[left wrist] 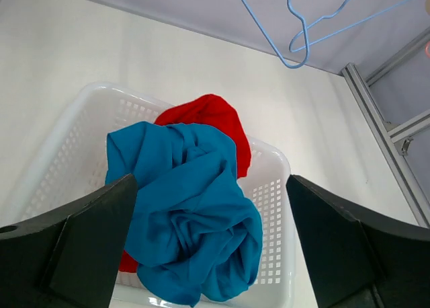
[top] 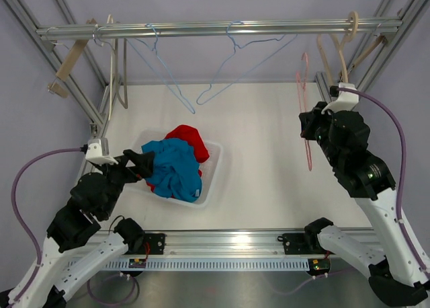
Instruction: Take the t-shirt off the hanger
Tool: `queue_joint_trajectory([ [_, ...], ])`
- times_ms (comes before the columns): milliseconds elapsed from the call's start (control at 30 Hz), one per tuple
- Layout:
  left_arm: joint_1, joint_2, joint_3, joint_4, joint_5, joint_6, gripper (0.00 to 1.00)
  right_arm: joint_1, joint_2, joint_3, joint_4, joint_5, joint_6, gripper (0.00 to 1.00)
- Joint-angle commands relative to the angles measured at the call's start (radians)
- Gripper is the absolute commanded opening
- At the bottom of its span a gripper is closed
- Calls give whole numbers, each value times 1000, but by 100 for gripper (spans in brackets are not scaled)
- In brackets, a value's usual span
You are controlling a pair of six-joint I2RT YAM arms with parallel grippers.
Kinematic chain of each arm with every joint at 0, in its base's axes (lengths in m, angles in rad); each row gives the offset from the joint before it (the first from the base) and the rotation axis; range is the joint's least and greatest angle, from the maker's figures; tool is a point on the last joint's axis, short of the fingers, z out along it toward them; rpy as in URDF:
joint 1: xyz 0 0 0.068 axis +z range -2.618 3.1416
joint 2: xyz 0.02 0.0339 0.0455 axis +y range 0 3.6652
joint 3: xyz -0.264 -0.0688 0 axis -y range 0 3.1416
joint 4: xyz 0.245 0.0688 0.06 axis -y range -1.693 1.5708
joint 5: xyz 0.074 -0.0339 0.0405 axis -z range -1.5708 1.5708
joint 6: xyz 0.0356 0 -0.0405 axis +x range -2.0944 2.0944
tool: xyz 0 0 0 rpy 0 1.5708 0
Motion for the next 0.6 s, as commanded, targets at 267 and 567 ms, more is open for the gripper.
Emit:
queue_joint_trajectory([
  [267,2,-193,-57,-40,143,234,99,-60,226,262,157,83,-123,0],
  [567,4,-264,-84,5,180,247,99,-195,360,348,193,-38,-84,0],
])
